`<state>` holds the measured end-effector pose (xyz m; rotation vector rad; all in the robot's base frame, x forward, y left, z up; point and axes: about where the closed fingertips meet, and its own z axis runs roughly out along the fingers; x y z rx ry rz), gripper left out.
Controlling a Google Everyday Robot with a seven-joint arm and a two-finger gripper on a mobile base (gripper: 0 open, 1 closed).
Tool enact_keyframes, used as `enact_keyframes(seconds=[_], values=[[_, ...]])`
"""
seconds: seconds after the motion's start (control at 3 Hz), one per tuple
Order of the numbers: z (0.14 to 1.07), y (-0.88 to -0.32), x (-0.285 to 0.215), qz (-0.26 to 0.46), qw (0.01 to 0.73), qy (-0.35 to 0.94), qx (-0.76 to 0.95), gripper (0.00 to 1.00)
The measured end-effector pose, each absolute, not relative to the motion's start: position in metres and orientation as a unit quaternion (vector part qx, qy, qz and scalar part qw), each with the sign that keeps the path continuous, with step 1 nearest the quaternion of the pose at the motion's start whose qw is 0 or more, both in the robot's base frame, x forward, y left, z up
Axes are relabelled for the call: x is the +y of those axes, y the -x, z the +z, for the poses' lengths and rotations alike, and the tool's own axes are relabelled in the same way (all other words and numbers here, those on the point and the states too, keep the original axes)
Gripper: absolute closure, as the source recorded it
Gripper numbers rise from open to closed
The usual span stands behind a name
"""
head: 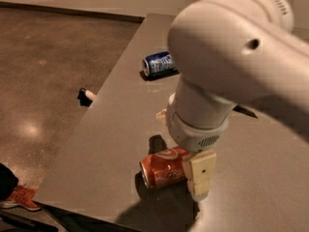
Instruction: Place coke can upright
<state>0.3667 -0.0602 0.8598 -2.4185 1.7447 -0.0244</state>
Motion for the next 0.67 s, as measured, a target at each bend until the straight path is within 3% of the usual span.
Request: enact_keyframes(seconds=[0.67], values=[[0.845, -0.351, -0.046, -0.01, 0.047, 0.828, 0.559, 0.02]])
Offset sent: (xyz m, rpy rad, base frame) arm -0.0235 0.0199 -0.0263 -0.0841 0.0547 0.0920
